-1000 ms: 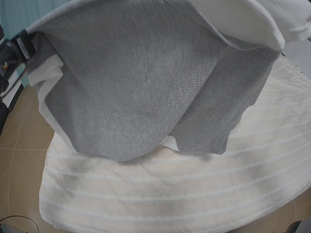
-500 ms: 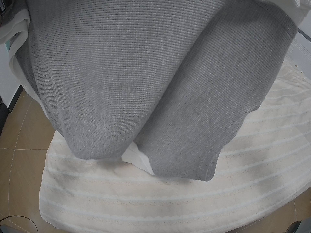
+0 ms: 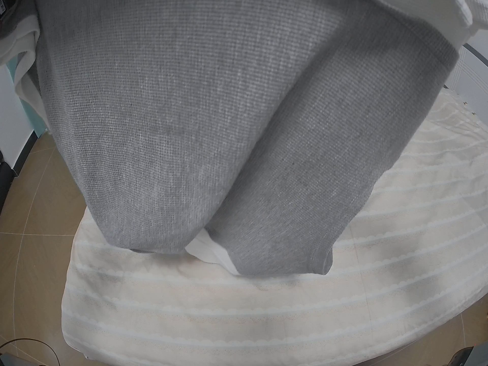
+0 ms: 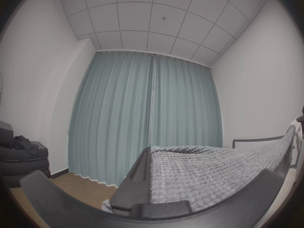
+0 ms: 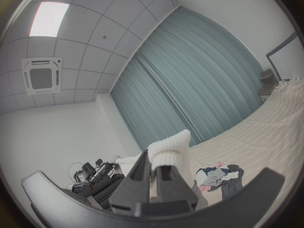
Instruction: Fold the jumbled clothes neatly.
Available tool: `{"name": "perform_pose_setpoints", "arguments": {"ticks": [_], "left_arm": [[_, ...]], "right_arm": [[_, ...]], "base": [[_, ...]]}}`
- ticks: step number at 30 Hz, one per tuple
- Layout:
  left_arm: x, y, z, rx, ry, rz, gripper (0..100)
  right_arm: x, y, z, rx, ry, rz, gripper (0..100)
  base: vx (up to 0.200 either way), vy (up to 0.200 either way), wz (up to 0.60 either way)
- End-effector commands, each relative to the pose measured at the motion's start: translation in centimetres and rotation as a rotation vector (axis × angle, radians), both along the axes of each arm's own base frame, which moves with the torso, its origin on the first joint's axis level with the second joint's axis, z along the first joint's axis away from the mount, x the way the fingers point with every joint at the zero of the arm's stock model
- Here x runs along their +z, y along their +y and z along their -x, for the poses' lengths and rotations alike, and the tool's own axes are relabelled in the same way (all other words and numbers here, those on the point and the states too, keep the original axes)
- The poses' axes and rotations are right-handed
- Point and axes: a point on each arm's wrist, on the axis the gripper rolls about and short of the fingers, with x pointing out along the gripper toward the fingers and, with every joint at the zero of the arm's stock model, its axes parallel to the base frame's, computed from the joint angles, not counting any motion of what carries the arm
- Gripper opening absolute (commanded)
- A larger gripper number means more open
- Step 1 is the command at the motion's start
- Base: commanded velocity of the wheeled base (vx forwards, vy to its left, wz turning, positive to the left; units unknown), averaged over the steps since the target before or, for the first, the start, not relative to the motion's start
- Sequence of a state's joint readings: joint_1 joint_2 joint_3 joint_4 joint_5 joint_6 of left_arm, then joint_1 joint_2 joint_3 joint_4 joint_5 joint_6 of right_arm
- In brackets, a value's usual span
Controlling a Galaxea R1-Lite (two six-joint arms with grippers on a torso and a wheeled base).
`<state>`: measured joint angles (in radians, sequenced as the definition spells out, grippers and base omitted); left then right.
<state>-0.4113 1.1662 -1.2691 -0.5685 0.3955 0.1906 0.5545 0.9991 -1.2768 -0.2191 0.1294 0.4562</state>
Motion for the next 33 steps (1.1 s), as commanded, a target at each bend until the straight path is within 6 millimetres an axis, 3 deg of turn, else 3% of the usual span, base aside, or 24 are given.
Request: {"name": "perform_pose_setpoints", "arguments": {"ticks": [1, 13, 33], "left_arm": [[0.7, 0.3, 0.6, 0.004, -0.027, 0.016, 0], [0.6, 0.5, 1.0, 0.002, -0.035, 0.021, 0], [-0.5, 1.0, 2.3, 0.002, -0.021, 0.013, 0]], "right_arm": [[0.6, -0.4, 0.3, -0.020, -0.023, -0.015, 0], [0.6, -0.6, 0.7, -0.012, -0.029, -0.016, 0], [0.5, -0.7, 0.9, -0.008, -0.032, -0.014, 0]], "base": [[0.000, 0.000, 0.00], [0.000, 0.000, 0.00], [-0.200, 0.000, 0.00]]}}
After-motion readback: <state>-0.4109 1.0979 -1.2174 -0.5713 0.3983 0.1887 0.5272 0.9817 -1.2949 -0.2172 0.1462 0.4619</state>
